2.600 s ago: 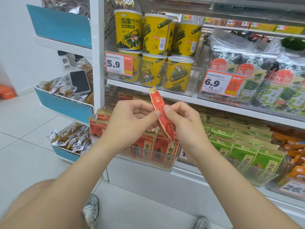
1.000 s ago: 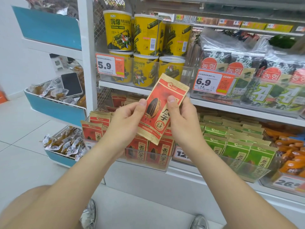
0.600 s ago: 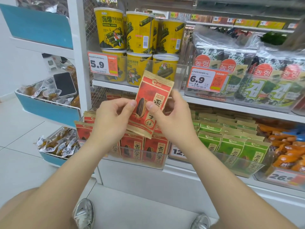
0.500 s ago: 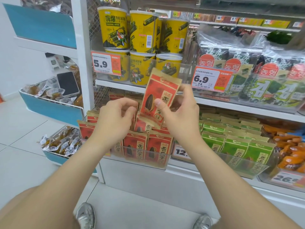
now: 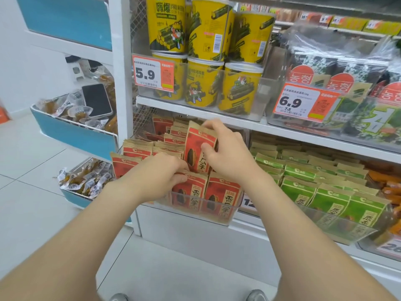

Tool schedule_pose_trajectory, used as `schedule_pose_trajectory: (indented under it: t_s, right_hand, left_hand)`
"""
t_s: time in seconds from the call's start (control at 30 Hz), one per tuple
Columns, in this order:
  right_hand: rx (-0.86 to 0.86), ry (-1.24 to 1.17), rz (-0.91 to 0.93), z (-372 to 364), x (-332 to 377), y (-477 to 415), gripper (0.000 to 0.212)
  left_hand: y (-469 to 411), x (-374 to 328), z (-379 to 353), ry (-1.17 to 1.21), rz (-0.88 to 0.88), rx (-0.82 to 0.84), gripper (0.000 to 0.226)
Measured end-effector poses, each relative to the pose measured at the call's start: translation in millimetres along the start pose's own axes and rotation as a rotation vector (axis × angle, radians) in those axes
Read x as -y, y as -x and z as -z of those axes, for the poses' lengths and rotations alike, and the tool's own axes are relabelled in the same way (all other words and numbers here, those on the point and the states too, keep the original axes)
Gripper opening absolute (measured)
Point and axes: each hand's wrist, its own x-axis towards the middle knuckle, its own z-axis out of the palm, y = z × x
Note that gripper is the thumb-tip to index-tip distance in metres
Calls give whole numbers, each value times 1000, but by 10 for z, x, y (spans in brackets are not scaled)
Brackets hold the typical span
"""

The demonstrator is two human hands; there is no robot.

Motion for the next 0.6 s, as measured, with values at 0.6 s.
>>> schedule_pose_trajectory:
  t_s: [0.6]
  right_hand:
    - [364,316,-108,-138,107,-160,43]
  left_hand:
    - [-56,34,-43,90,-39,-272,58]
